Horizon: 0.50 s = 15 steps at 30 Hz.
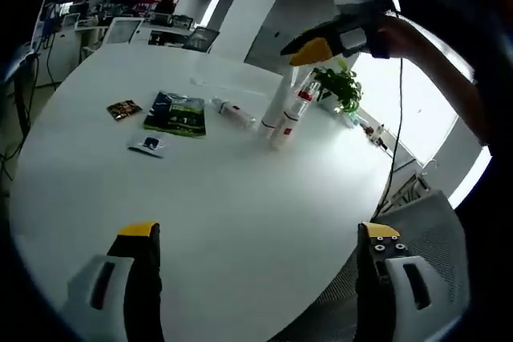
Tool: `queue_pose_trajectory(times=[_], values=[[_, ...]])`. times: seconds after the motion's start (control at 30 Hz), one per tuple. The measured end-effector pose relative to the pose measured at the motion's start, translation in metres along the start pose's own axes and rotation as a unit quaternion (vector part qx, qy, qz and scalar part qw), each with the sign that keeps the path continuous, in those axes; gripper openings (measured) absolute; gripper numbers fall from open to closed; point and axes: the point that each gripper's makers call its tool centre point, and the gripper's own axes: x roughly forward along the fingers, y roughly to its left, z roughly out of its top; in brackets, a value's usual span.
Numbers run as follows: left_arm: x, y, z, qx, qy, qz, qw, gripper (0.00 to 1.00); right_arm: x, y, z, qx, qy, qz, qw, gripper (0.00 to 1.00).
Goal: Arrange the skincare products in the storage area until every visible bottle or jar stands upright without overlapping.
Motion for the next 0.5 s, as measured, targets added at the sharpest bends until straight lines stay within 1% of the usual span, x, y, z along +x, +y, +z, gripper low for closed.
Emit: queue_pose_trajectory(times=[0.03,0.07,0.1,0.13,0.2,0.23,0.27,0.3,0.43,0.5], values=[[0.0,0.001,0.001,0.0,-0.002,0.0,1.0,0.95,0.005,-0.006,0.003,-0.002,0.002,-0.004,1.0,0.48],[0.0,0.002,0.003,-0.001,-0.005,0.001,1.0,0.95,0.009,-0.015,-0.003,0.03,0.03,-0.017,0.999,0.46],[0.001,0.003,0.004,-0.003,-0.007,0.0,1.0,0.95,0.012,-0.019,-0.008,0.037,0.051,-0.019,0.9978,0.42],[0.001,0.003,0.005,-0.003,-0.008,0.0,1.0,0.94,0.017,-0.023,-0.007,0.03,0.058,-0.018,0.9977,0.4],[0.002,0.004,0.006,-0.005,-0.009,-0.001,0.9999,0.94,0.029,-0.034,-0.006,0.05,0.072,-0.027,0.9958,0.4],[0.003,0.004,0.006,-0.004,-0.009,-0.002,0.9999,0.94,0.038,-0.041,-0.006,0.048,0.08,-0.028,0.9953,0.4],[0.003,0.004,0.006,-0.004,-0.008,-0.003,1.0,0.94,0.042,-0.044,-0.006,0.054,0.086,-0.028,0.9944,0.39],[0.003,0.004,0.006,-0.004,-0.008,-0.003,1.0,0.94,0.05,-0.05,-0.004,0.062,0.089,-0.031,0.9935,0.39],[0.004,0.006,0.006,-0.007,-0.011,-0.005,0.9999,0.94,0.072,-0.06,-0.003,0.1,0.098,-0.037,0.9894,0.39],[0.004,0.006,0.006,-0.009,-0.011,-0.006,0.9999,0.94,0.08,-0.066,-0.008,0.114,0.111,-0.049,0.986,0.4]])
